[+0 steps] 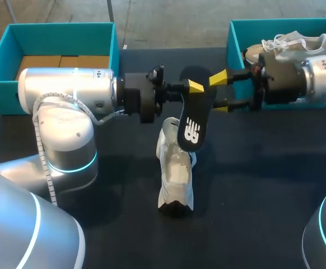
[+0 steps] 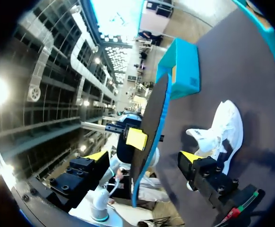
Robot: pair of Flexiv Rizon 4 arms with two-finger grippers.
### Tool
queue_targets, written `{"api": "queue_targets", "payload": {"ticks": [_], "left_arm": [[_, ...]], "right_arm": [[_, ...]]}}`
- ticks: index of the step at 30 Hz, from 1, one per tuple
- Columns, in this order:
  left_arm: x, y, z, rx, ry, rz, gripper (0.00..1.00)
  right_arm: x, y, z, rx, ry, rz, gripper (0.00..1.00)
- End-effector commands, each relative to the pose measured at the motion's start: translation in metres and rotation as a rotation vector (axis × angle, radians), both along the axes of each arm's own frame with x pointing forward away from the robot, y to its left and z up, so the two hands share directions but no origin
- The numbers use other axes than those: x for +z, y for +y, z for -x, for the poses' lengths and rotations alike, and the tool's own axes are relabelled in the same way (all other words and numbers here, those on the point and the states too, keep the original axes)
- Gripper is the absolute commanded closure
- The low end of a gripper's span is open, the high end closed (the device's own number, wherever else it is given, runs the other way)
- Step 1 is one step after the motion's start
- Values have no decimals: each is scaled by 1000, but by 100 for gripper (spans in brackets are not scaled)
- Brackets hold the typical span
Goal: Take the shoe out of the shoebox, open the shoe tongue, remove and reinsert the insole, then place the shoe into the shoebox
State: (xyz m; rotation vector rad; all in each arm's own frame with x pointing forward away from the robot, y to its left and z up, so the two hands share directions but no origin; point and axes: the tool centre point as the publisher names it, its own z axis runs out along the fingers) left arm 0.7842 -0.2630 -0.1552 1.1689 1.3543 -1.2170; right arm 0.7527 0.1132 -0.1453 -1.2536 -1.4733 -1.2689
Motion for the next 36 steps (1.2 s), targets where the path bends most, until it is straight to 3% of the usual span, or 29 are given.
{"api": "queue_targets", "payload": {"ticks": [1,10,20,36], "left_arm": [[6,4,6,-9,15,0,100],[10,10,23,-36,114,11,100],[13,19,38,-34,200,24,100],[14,20,40,-22,168,13,100]], "right_arm": [[5,-21,4,4,-70,16,0],[9,-41,-1,51,-215,201,0],[19,-47,3,158,-419,296,0],[19,-48,4,156,-425,317,0]]}}
